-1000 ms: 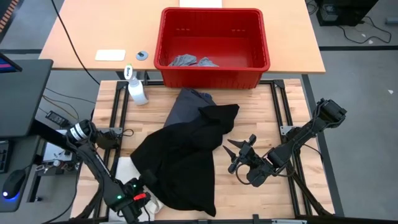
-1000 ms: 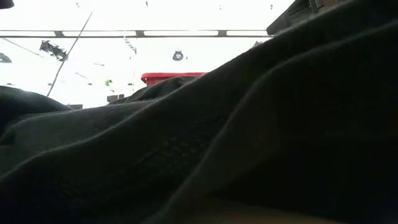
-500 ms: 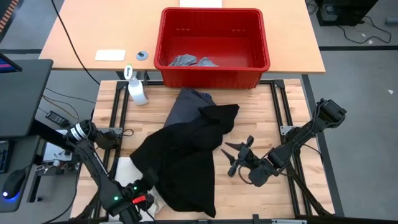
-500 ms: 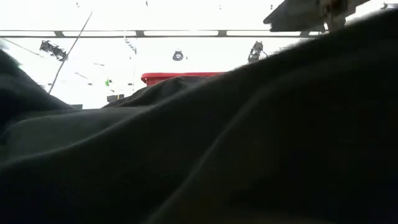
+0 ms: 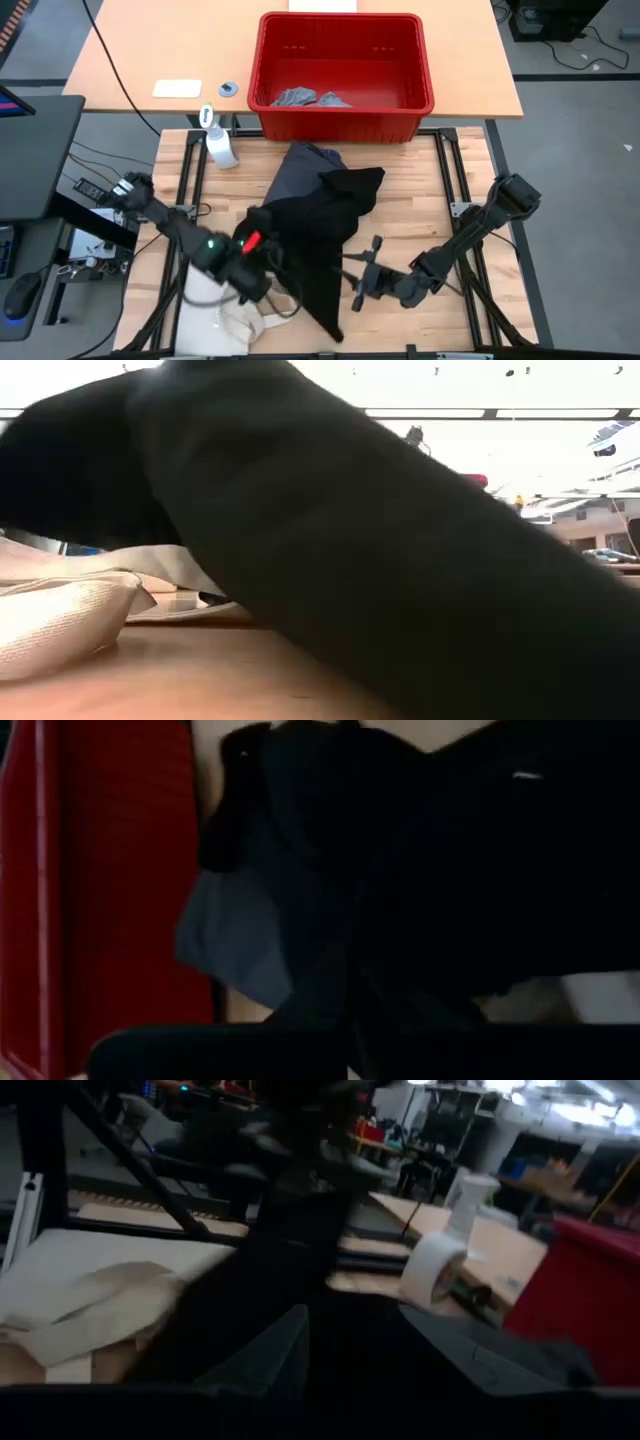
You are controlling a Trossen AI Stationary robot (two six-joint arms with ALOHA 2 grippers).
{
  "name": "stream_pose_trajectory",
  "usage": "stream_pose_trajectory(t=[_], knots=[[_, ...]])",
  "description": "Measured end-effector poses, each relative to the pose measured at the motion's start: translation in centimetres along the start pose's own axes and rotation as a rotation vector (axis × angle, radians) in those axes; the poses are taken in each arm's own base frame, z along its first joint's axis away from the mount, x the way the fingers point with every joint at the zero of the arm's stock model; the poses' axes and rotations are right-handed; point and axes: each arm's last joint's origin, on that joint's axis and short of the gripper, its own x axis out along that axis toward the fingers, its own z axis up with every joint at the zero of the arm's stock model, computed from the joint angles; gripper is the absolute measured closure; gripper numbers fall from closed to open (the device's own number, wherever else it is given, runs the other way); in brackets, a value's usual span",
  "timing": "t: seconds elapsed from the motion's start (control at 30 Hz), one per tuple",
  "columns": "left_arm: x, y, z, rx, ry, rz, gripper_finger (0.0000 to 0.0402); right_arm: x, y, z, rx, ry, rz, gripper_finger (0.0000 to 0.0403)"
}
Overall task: Fold Laundry from Bin
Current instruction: Fold the black shirt
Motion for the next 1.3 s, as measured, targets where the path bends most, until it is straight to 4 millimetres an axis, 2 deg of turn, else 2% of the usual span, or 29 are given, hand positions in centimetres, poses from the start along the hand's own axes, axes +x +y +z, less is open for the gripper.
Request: stream_pose_trajectory(t=[0.13,0.3,0.4,0.63,0.77,0.93,1.0,1.13,1.3], knots=[[0.0,2.8,0.4,-0.027,-0.080,-0.029,0.0394,1.1,1.8,0.8,-0.052,-0.001,-0.023,0.0246],[-1.4,5.4,-0.2,-0.057,-0.159,-0.047,0.0394,2.4,2.7,0.2,-0.119,0.021,0.007,0.0222],[-2.9,7.0,-0.3,-0.093,-0.224,-0.034,0.0394,2.4,2.9,-0.1,-0.092,0.030,0.012,0.0196],[-7.5,10.9,1.3,-0.175,-0.475,0.007,0.0394,1.0,3.8,-1.1,0.014,0.090,0.032,0.0132],[-10.5,13.9,2.5,-0.228,-0.654,0.157,0.0394,-0.4,4.5,-1.1,0.049,0.083,0.017,0.0118],[-14.7,17.8,3.4,-0.330,-0.919,0.344,0.0395,-2.3,5.2,-1.0,0.036,0.057,-0.049,0.0126],[-15.7,19.0,3.5,-0.363,-1.002,0.415,0.0395,-2.6,5.2,-1.1,0.022,0.057,-0.079,0.0130],[-16.8,20.7,3.4,-0.402,-1.124,0.531,0.0393,-1.7,4.4,-2.0,-0.018,0.099,-0.143,0.0133],[-17.4,21.7,3.2,-0.382,-1.223,0.625,0.0384,-0.3,2.7,-3.8,-0.034,0.190,-0.214,0.0128]])
